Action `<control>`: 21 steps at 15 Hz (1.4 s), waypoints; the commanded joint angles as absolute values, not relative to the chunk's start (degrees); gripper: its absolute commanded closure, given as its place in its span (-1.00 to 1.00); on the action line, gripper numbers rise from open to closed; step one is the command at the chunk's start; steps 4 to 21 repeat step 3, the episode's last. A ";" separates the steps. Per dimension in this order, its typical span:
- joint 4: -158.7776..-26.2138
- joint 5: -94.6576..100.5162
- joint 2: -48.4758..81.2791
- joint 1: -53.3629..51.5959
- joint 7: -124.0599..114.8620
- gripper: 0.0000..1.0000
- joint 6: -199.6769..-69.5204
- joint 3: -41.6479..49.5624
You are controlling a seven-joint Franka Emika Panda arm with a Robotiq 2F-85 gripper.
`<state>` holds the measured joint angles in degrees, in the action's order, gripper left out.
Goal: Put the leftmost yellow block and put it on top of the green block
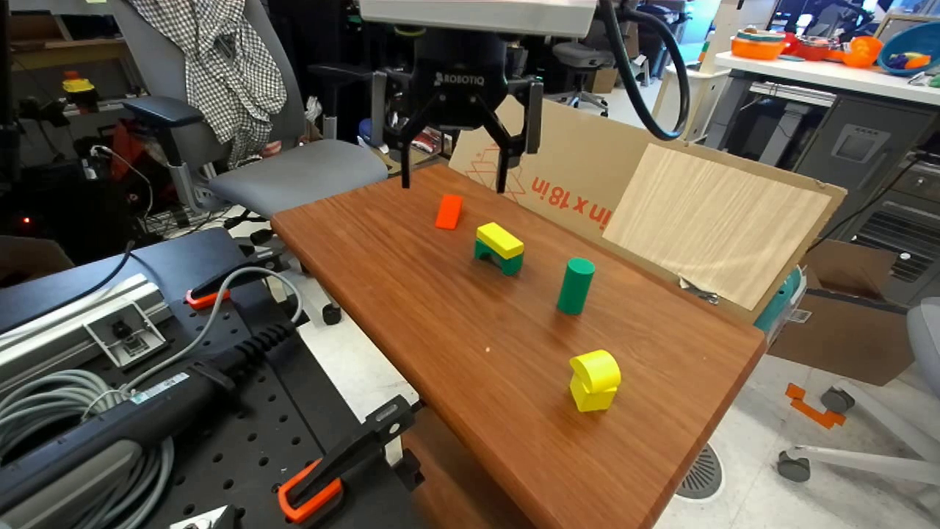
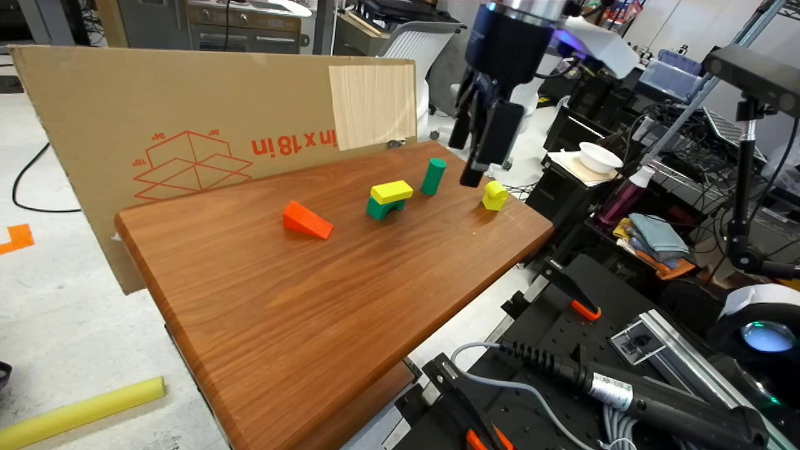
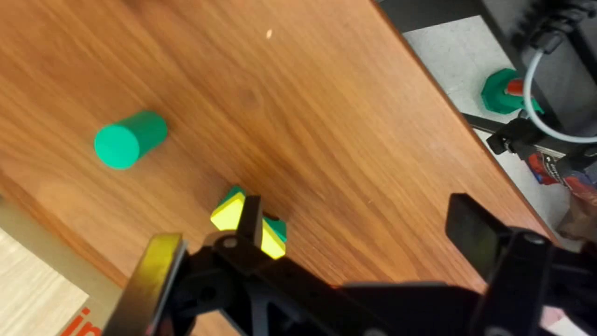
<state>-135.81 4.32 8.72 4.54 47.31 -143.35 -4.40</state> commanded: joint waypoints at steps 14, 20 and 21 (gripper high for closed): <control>-136.72 4.22 7.56 3.58 47.08 -1.00 -143.23 -3.35; -136.72 4.22 7.56 3.58 47.08 -1.00 -143.23 -3.35; -136.72 4.22 7.56 3.58 47.08 -1.00 -143.23 -3.35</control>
